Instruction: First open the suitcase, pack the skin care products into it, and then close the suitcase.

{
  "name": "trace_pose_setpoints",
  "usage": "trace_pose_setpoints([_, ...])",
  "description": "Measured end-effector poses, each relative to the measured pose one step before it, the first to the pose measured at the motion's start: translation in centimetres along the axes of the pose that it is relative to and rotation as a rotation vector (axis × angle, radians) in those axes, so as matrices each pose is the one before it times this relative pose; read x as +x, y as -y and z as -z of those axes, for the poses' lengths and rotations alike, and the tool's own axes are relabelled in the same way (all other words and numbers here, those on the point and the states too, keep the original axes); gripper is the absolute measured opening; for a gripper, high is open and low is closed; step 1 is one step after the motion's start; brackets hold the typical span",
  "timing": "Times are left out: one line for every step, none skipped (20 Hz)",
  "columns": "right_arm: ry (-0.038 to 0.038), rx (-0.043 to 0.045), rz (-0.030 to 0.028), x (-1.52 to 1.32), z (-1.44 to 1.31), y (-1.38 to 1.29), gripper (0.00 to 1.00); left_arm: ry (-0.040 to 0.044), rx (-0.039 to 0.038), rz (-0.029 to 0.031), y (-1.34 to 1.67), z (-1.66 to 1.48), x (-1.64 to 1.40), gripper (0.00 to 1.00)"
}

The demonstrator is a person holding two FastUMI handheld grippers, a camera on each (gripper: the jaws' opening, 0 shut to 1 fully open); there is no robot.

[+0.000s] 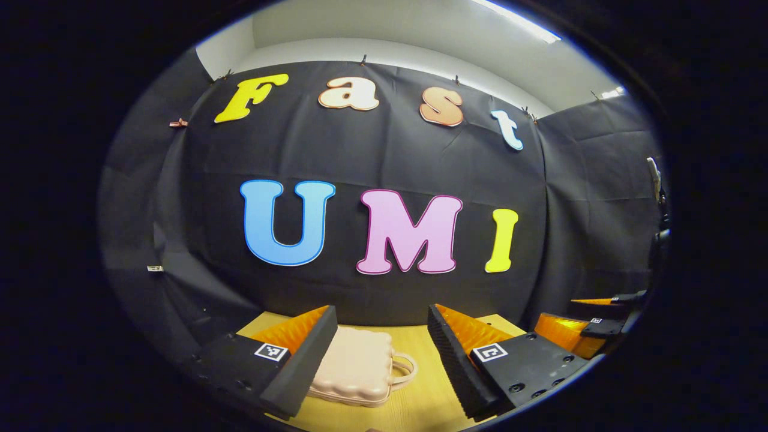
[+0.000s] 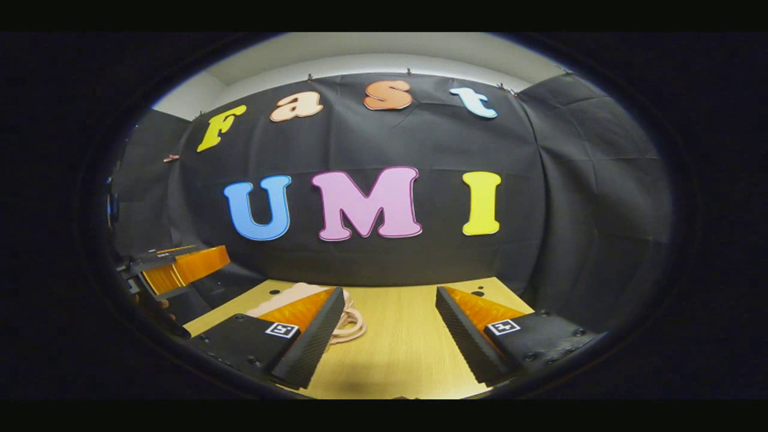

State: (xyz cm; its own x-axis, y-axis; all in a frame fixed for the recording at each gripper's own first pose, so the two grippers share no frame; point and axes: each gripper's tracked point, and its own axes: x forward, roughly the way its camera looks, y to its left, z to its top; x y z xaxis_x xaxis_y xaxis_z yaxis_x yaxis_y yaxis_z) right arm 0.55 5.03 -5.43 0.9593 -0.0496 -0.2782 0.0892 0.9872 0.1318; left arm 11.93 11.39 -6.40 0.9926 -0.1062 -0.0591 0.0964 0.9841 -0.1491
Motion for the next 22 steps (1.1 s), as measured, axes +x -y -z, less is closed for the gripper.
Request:
trace_pose_setpoints([-0.00307, -0.00674, -0.00813, 0.008, 0.148, -0.253, 0.98, -0.01176, -0.01145, -0.00492, -0.156, 0.215, -0.285, 0.96])
trace_pose_setpoints([-0.00251, -0.00032, -0.00800, 0.046, 0.066, -0.310, 0.98, -0.00555, -0.00788, -0.00365, -0.257, 0.121, -0.519, 0.96])
trace_pose_setpoints([0.00136, 0.00199, -0.00513, 0.089, 0.023, -0.198, 0.98, -0.00439, -0.00257, -0.01067, -0.428, 0.051, -0.239, 0.96])
trace_pose_setpoints([0.00283, 0.00004, -0.00224, -0.073, -0.142, -0.018, 0.98, -0.00385, -0.00023, -0.00890, -0.515, 0.213, -0.131, 0.96])
trace_pose_setpoints([0.00196, -0.00078, 0.00024, -0.068, -0.113, -0.011, 0.98, -0.00191, -0.00001, -0.00542, -0.239, 0.040, -0.080, 0.96])
trace_pose_setpoints([0.00012, -0.00010, -0.00058, -0.048, 0.029, -0.047, 0.98, 0.00248, -0.00147, -0.00851, -0.395, -0.063, -0.051, 0.96])
trace_pose_setpoints([0.00078, -0.00110, -0.00047, 0.079, 0.024, 0.051, 0.98, 0.00211, -0.00256, -0.00702, -0.348, -0.098, 0.057, 0.96])
trace_pose_setpoints([0.00106, -0.00162, -0.00050, 0.093, -0.043, 0.043, 0.98, 0.00260, -0.00338, -0.00243, -0.057, 0.056, -0.096, 0.96])
trace_pose_setpoints([0.00131, -0.00168, 0.00033, 0.107, -0.060, -0.033, 0.98, 0.00382, -0.00148, -0.00323, -0.212, -0.001, 0.048, 0.96])
trace_pose_setpoints([0.00013, -0.00145, 0.00170, 0.060, -0.013, 0.033, 0.98, 0.00601, 0.00391, -0.00381, -0.134, -0.055, -0.029, 0.96])
trace_pose_setpoints([-0.00365, 0.00303, 0.00097, 0.119, 0.116, -0.052, 0.98, 0.00580, 0.01976, -0.01371, -0.389, 0.019, -0.014, 0.96])
trace_pose_setpoints([-0.00225, 0.00329, 0.00399, 0.164, 0.088, -0.001, 0.98, 0.00444, 0.03527, -0.02512, -0.663, 0.053, 0.058, 0.96])
trace_pose_setpoints([0.00072, 0.00380, 0.00426, 0.091, -0.047, -0.049, 0.98, -0.00005, 0.02806, -0.01474, -0.406, 0.048, 0.087, 0.96])
trace_pose_setpoints([0.00371, 0.00222, 0.00366, 0.053, -0.099, -0.080, 0.98, -0.00283, 0.00803, 0.00142, 0.171, 0.028, -0.102, 0.96])
trace_pose_setpoints([0.00193, -0.00062, 0.00311, 0.110, -0.034, -0.099, 0.98, -0.00525, -0.01434, 0.01101, 0.340, -0.102, -0.002, 0.96])
trace_pose_setpoints([0.00088, -0.00205, -0.00026, 0.043, 0.033, -0.100, 0.98, -0.00719, -0.03161, 0.00779, 0.208, 0.261, -0.055, 0.96])
trace_pose_setpoints([-0.00013, -0.00224, -0.00257, 0.087, 0.002, -0.169, 0.98, -0.00791, -0.03454, 0.00056, -0.250, 0.337, 0.073, 0.96])
trace_pose_setpoints([0.00034, -0.00277, -0.00291, 0.055, -0.064, -0.203, 0.98, -0.00847, -0.02380, -0.02075, -0.714, 0.336, 0.081, 0.96])
trace_pose_setpoints([0.00357, -0.00292, -0.00163, 0.121, -0.255, -0.184, 0.98, -0.00129, -0.01364, -0.02640, -0.922, 0.147, 0.232, 0.96])
trace_pose_setpoints([0.00979, -0.00514, 0.00041, 0.045, -0.368, -0.018, 0.98, -0.00261, -0.01012, -0.00612, -0.322, 0.111, 0.159, 0.96])
trace_pose_setpoints([0.01638, -0.01111, 0.00754, 0.068, -0.549, 0.293, 0.98, -0.00253, -0.00162, 0.00040, -0.159, 0.049, 0.063, 0.96])
trace_pose_setpoints([0.01619, -0.00393, 0.01158, 0.141, -0.341, 0.434, 0.98, -0.00153, 0.00473, -0.00371, -0.282, 0.086, -0.113, 0.96])
